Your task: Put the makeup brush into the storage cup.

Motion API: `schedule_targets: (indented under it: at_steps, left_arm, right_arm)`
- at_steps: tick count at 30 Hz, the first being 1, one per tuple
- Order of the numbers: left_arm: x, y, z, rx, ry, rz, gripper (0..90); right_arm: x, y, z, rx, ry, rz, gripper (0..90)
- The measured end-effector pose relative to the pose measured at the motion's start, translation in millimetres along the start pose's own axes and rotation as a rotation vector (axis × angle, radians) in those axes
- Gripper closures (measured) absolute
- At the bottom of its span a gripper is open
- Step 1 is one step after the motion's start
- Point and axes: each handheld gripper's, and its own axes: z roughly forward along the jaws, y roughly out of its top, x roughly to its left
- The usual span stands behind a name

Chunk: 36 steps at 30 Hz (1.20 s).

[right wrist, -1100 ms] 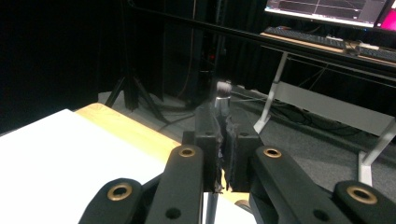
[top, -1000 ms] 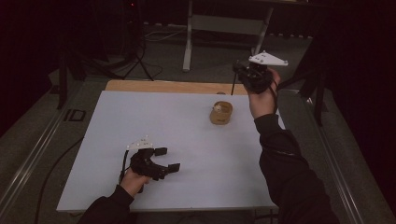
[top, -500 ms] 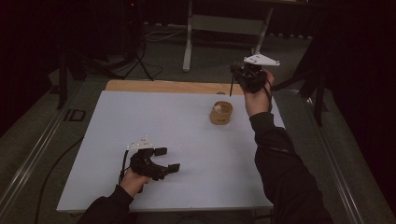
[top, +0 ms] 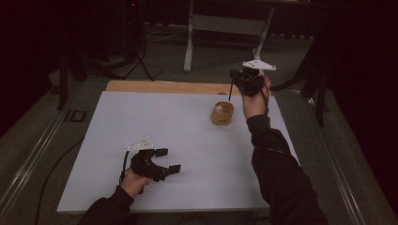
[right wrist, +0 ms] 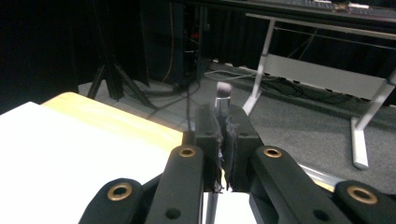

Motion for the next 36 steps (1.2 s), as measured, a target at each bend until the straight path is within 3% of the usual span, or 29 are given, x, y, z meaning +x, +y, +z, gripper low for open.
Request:
schedule_targets:
  at_steps: [10,27,31,36]
  left_arm:
    - [0.4,-0.3,-0.5,0.004,0.001,0.002,3.0]
    - [2.0,-0.4,-1.7,-0.003,0.000,-0.006,3.0]
    - [2.8,-0.7,-1.9,-0.003,-0.001,-0.012,3.0]
    - [2.2,-0.9,-0.5,-0.002,-0.003,-0.008,3.0]
  right_arm:
    - [-0.7,-15.3,10.6,0.033,-0.017,0.031,85.3]
    - [10.7,-36.7,25.5,0.100,-0.025,0.016,85.1]
    - [7.7,-42.6,29.6,0.126,-0.024,0.055,85.1]
    - [7.6,-47.7,32.0,0.139,-0.030,0.071,84.8]
